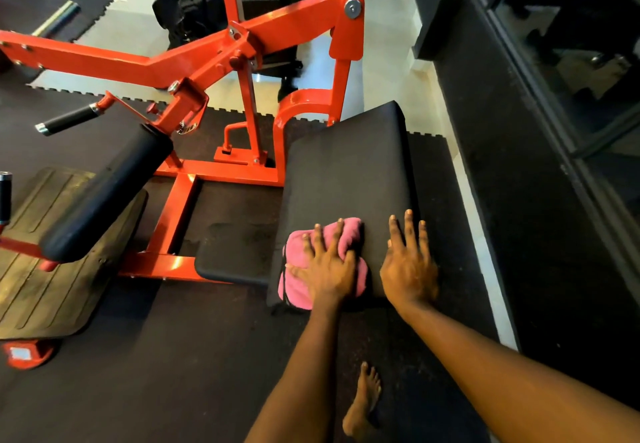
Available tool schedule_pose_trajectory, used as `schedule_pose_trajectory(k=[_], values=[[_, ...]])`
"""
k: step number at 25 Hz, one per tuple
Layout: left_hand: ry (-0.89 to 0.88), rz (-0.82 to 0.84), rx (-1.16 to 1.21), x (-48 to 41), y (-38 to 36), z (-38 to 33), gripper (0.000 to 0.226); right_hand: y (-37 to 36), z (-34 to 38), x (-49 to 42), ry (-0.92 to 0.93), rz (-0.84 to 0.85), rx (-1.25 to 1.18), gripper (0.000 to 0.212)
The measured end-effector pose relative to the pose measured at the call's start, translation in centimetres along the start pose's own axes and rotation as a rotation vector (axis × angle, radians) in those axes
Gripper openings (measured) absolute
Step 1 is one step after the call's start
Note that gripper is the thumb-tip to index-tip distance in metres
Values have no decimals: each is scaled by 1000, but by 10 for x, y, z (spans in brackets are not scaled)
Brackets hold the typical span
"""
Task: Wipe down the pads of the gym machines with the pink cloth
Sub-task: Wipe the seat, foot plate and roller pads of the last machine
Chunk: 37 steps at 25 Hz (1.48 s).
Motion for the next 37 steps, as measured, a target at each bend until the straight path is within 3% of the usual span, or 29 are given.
schedule_pose_trajectory(k=[2, 7, 9, 13, 20, 24, 28, 32, 33, 37], values=[[143, -3, 40, -11, 5, 24, 63, -1, 0, 0, -8, -12, -5, 55], [148, 43, -209, -35, 6, 97, 50, -3, 0, 2, -12, -18, 18, 54], [87, -40, -194, -17, 13, 82, 49, -3, 1, 3, -18, -27, 14, 55], [-79, -166, 67, 31, 19, 36, 53, -4, 1, 3, -6, -51, -17, 54], [10, -34, 115, 36, 4, -23, 57, -6, -14, -4, 40, -121, -282, 47], [207, -46, 163, 50, 10, -2, 62, -5, -13, -3, 66, -104, -300, 48], [2, -85, 83, 31, 16, 9, 53, -3, -16, -9, 81, 26, -335, 57], [338, -33, 77, -12, 21, 6, 52, -12, -29, -25, 151, 70, -505, 55], [348, -43, 80, -18, 25, -1, 51, -14, -32, -33, 149, 74, -575, 54], [-33, -77, -23, -38, 20, -62, 53, -16, -34, -86, 101, 131, -770, 51]])
Point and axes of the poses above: each hand's wrist, its own x-axis away from the middle knuckle, its own y-axis out of the back of the hand, z = x × y, the point moved 3 cm from there along -x, towards the middle knuckle, and after that the axes turned 2 degrees about x, right-handed, at the moved point
